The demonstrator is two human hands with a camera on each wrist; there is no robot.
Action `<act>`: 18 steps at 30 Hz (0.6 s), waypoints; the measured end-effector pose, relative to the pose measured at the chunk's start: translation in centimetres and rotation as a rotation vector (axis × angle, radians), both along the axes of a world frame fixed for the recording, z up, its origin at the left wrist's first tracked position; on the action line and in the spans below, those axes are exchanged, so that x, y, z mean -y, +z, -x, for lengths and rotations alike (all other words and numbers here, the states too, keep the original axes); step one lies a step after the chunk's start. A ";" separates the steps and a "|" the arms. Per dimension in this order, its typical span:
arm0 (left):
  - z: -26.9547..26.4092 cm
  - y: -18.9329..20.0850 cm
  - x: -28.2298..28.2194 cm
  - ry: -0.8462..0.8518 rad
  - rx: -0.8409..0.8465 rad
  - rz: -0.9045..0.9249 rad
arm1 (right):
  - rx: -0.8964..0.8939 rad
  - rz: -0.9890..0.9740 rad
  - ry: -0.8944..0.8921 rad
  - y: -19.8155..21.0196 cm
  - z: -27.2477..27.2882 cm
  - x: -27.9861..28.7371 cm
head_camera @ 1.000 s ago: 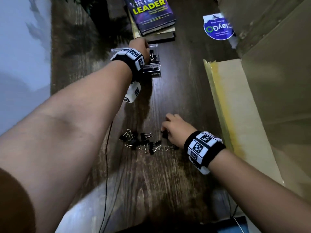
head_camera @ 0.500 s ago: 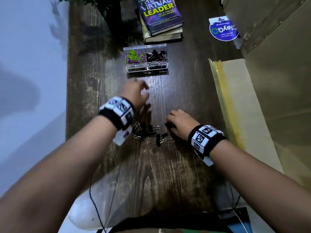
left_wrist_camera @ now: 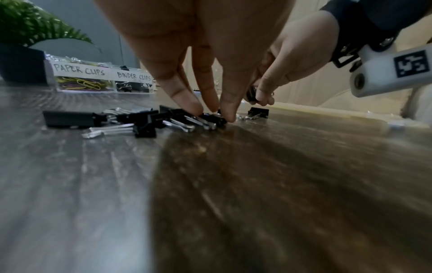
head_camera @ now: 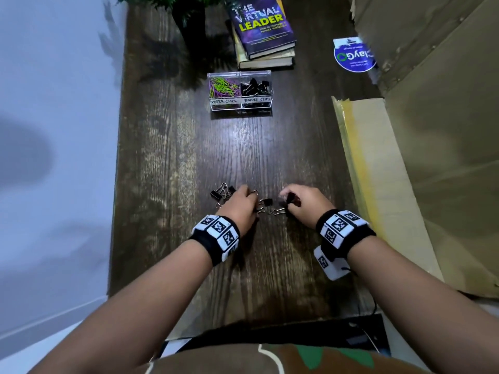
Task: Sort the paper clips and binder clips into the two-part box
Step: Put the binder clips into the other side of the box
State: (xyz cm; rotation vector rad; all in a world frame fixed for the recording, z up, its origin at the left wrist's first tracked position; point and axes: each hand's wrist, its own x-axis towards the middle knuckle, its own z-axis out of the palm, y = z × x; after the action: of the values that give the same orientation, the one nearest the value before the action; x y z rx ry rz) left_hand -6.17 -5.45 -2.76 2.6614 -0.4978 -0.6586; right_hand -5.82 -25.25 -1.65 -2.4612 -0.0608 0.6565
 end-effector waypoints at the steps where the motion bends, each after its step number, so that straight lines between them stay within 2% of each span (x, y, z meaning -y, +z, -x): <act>1: 0.0 0.2 0.0 -0.003 0.007 -0.004 | 0.004 0.030 0.015 -0.3 0.2 -0.3; 5: 0.2 0.3 -0.1 -0.019 0.006 -0.026 | 0.006 0.131 0.072 -1.6 1.0 -0.9; 10: 0.3 0.2 0.1 -0.013 0.028 -0.065 | 0.031 0.074 0.001 -1.8 0.9 -1.3; 12: 0.4 0.3 0.0 0.022 0.057 -0.042 | 0.003 0.011 -0.110 -1.6 0.7 -1.2; 14: 0.4 0.7 -0.4 0.118 0.052 0.057 | 0.000 -0.091 -0.263 -1.6 0.5 -1.0; 18: 0.3 1.1 -2.0 0.555 -0.014 0.344 | -0.079 -0.279 -0.414 -1.7 0.2 -1.4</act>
State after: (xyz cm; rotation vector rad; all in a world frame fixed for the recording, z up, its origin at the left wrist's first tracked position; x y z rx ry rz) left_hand -6.52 -3.44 -1.69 2.3043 0.1316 -0.3780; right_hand -5.98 -23.86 -3.39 -2.0885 0.3553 0.5205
